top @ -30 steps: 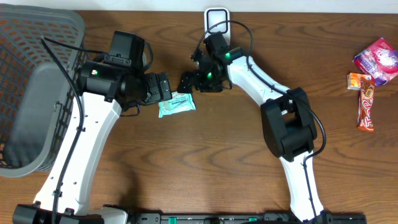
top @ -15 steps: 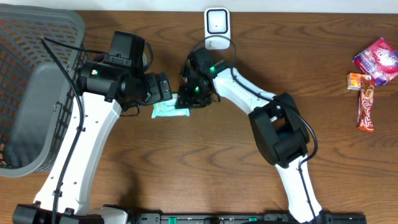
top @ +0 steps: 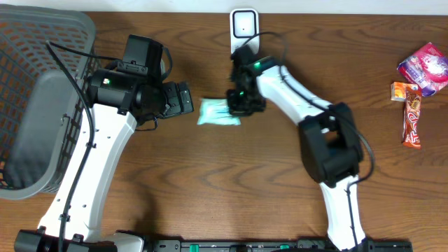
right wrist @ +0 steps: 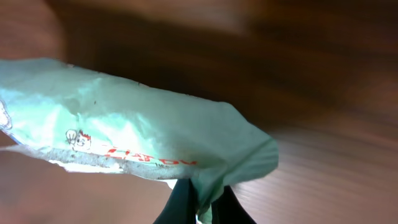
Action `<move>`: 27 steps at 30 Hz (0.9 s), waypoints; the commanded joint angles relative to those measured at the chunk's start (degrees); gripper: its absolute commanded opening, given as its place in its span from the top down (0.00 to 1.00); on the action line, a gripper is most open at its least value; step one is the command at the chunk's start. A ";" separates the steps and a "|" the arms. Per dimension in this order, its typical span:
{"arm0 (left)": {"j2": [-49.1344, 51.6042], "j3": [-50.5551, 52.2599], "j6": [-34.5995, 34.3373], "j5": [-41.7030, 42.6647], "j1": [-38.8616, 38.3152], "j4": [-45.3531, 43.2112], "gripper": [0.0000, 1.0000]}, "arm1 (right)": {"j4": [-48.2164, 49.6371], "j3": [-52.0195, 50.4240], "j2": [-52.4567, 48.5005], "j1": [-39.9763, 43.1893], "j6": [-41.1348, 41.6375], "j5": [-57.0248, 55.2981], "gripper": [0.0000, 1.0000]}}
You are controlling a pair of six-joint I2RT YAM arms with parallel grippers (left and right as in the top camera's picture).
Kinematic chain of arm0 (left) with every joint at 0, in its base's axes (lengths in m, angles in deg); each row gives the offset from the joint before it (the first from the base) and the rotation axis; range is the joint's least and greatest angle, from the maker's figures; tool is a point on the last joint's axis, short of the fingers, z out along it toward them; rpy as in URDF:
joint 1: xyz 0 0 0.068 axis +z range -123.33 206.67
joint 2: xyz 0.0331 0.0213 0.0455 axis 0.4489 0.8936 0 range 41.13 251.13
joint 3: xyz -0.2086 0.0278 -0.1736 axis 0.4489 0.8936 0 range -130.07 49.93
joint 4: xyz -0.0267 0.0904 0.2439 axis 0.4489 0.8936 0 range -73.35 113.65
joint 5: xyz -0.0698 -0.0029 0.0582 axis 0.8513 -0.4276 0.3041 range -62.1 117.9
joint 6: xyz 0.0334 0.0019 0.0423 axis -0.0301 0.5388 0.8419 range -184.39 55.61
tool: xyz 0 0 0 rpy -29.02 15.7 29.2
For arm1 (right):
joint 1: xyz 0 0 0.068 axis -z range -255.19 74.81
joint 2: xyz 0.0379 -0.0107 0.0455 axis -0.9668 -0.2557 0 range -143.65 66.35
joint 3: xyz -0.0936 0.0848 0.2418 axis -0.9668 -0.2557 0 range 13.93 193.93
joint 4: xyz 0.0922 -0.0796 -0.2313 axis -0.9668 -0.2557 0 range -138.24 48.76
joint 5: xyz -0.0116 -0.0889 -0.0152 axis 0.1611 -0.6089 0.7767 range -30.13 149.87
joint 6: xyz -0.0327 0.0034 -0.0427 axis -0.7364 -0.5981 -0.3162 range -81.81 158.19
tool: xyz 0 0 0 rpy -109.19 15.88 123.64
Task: Scan the item barcode
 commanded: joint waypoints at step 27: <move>0.04 -0.31 0.15 -0.55 0.11 0.13 0.02 | -4.61 -6.03 5.57 -15.34 20.02 -53.79 0.51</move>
